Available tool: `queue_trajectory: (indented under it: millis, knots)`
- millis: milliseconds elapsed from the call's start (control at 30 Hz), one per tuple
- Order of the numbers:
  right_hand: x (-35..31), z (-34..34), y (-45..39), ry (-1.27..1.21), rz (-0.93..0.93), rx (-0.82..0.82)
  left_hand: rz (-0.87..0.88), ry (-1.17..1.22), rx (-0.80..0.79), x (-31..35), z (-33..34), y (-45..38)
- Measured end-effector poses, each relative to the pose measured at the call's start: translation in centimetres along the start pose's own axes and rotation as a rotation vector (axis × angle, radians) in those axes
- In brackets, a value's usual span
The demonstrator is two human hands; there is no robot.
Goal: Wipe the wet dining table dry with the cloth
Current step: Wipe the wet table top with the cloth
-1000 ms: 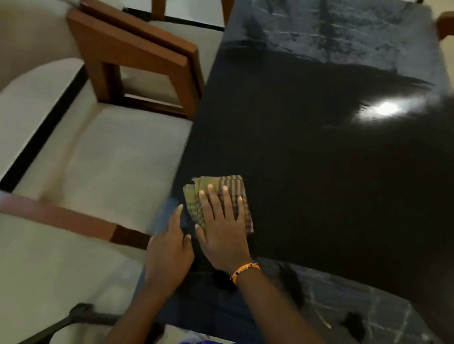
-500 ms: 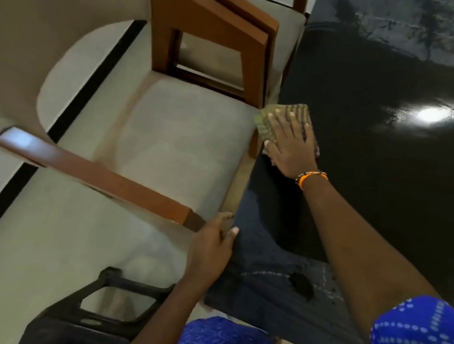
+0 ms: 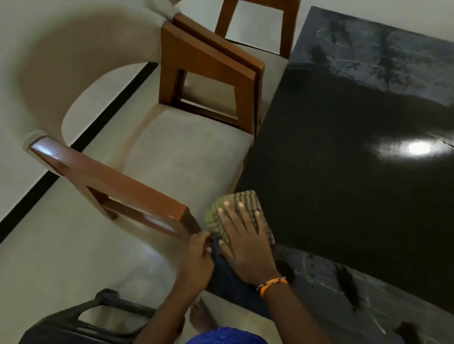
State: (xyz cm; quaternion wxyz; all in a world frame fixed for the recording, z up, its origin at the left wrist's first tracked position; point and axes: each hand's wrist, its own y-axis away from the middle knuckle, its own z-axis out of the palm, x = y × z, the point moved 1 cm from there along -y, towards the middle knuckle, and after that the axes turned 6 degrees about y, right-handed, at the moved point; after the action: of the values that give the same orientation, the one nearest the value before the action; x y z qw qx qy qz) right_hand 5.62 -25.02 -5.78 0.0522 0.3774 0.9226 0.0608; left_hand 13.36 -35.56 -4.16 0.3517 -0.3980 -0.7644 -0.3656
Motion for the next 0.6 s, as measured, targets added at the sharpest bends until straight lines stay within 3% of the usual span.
queue_trajectory:
  millis: [167,433,600]
  knots:
    - [3.3,0.0,3.1,0.017,0.056,0.007,-0.073,0.124,-0.103,-0.5,-1.0,2.4]
    - [12.6,0.6,11.5,-0.103,0.554,0.081,-0.175,0.359,-0.189,-0.6,-1.7,4.1]
    - [10.1,1.1,10.7,-0.183,0.811,0.103,-0.154,0.506,-0.197,-1.2,-1.9,4.7]
